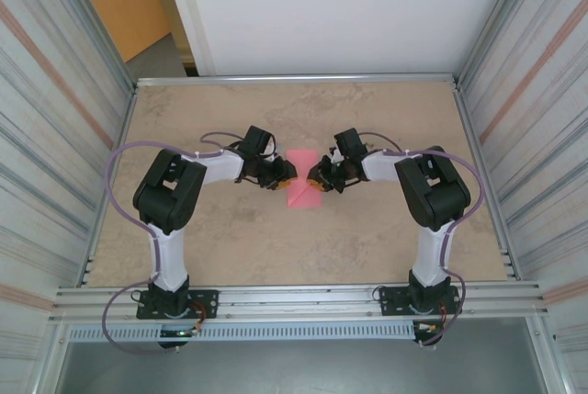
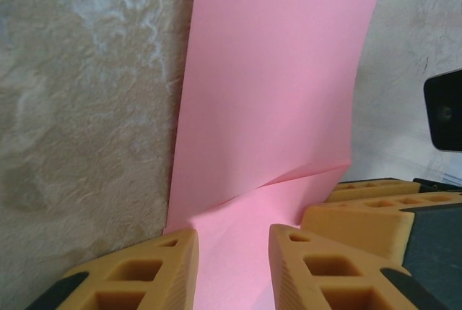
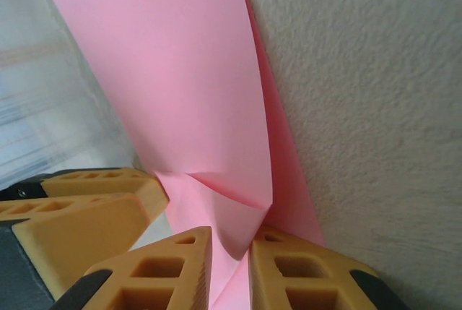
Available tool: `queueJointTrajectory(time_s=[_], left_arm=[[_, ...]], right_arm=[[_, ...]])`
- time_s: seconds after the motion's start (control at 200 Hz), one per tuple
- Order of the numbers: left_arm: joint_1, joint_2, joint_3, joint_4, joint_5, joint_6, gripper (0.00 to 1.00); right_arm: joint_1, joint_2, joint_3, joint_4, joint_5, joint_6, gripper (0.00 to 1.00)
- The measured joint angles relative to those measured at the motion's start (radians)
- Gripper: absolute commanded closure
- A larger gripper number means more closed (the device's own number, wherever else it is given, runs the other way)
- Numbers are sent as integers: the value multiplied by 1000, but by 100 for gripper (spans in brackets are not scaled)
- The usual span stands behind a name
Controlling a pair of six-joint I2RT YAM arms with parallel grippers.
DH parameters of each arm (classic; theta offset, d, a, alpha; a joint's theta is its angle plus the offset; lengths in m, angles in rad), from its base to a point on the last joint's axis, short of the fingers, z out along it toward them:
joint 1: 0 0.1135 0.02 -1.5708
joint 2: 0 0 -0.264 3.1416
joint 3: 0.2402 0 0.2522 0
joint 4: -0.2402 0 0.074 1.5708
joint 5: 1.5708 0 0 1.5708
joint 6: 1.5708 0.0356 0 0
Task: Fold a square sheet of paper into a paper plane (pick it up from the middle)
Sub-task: Pick up the paper from the center of the table.
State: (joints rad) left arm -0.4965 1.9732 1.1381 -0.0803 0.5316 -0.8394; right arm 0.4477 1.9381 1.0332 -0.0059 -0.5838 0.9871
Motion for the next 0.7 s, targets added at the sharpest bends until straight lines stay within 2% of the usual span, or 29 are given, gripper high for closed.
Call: queueJointTrajectory(time_s=[0.185,0.401,0.546,0.697], left_arm=[[0,-3,0,-1,0,-1,68],[4,-42,-7,-29,-1,-4,66],[29,-145,-61,-19,-35,-8,57],[110,-286,-183,33,-53,-24,45]], right_arm=[[15,0,-2,23,-23,-5,83],[29,0,-2,32,-23,-24,96],[24,-2,-2,56,-23,-31,99],[10,-29,0,77,-29,-54,100]])
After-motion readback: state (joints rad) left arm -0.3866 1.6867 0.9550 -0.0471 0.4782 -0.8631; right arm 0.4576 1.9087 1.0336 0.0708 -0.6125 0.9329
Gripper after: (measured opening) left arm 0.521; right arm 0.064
